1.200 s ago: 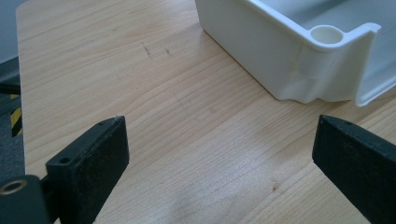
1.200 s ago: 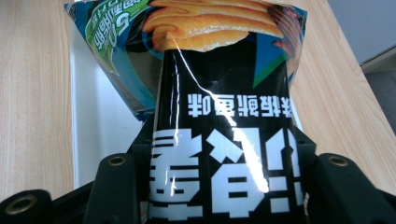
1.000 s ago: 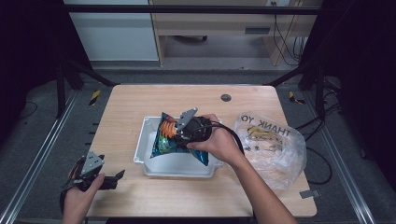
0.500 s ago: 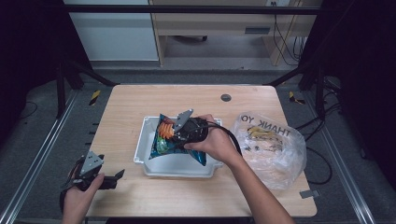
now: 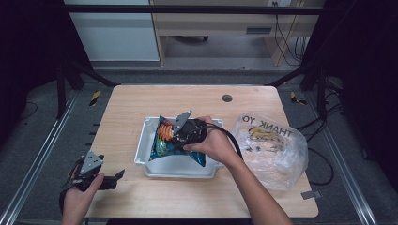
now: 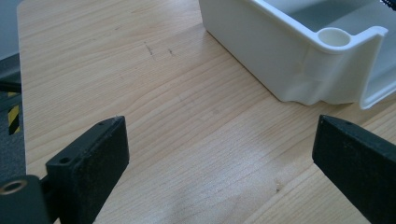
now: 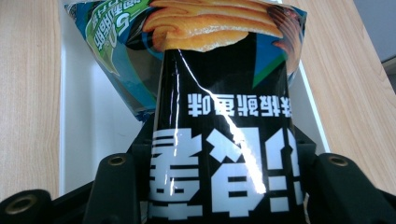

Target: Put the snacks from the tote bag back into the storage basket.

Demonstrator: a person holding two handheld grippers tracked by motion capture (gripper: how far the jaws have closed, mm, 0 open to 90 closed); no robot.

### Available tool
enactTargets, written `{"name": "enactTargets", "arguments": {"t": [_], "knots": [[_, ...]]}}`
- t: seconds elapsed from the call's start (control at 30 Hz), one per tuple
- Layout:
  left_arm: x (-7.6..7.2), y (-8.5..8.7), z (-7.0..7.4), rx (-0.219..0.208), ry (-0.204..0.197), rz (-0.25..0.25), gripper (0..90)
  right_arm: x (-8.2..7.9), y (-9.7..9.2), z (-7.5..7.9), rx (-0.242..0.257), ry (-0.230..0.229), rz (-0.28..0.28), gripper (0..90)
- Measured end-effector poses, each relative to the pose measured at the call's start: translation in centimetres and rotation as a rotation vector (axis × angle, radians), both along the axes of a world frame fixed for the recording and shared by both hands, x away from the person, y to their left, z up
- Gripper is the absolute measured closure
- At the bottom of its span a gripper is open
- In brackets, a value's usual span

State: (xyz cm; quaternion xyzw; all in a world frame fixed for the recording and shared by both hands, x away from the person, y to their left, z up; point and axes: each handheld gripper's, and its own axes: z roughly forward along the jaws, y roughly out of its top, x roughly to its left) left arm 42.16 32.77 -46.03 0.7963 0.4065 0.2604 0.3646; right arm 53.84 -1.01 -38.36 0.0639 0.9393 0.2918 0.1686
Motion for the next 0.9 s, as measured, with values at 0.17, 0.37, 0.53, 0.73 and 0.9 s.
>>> {"name": "enactTargets", "arguments": {"t": [0.17, 0.37, 0.53, 0.73, 0.9], "knots": [[0.0, -0.1, 0.0, 0.004, 0.001, -0.003, 3.4, 0.1, -0.2, -0.2, 0.004, 0.001, -0.001, 46.6], [0.0, -0.1, 0.0, 0.003, 0.002, -0.004, 3.4, -0.2, -0.3, -0.8, 0.006, 0.018, 0.002, 46.5], [0.0, -0.2, 0.0, 0.004, 0.004, -0.005, 3.4, -0.2, -0.4, -1.3, -0.004, 0.023, 0.006, 46.5], [0.0, -0.2, -0.1, 0.003, 0.009, -0.006, 3.3, 0.0, -0.3, -2.0, -0.015, 0.036, 0.006, 46.5], [0.1, -0.2, -0.1, 0.003, 0.010, -0.006, 3.2, 0.2, -0.3, -2.2, -0.017, 0.039, 0.008, 46.5]]}}
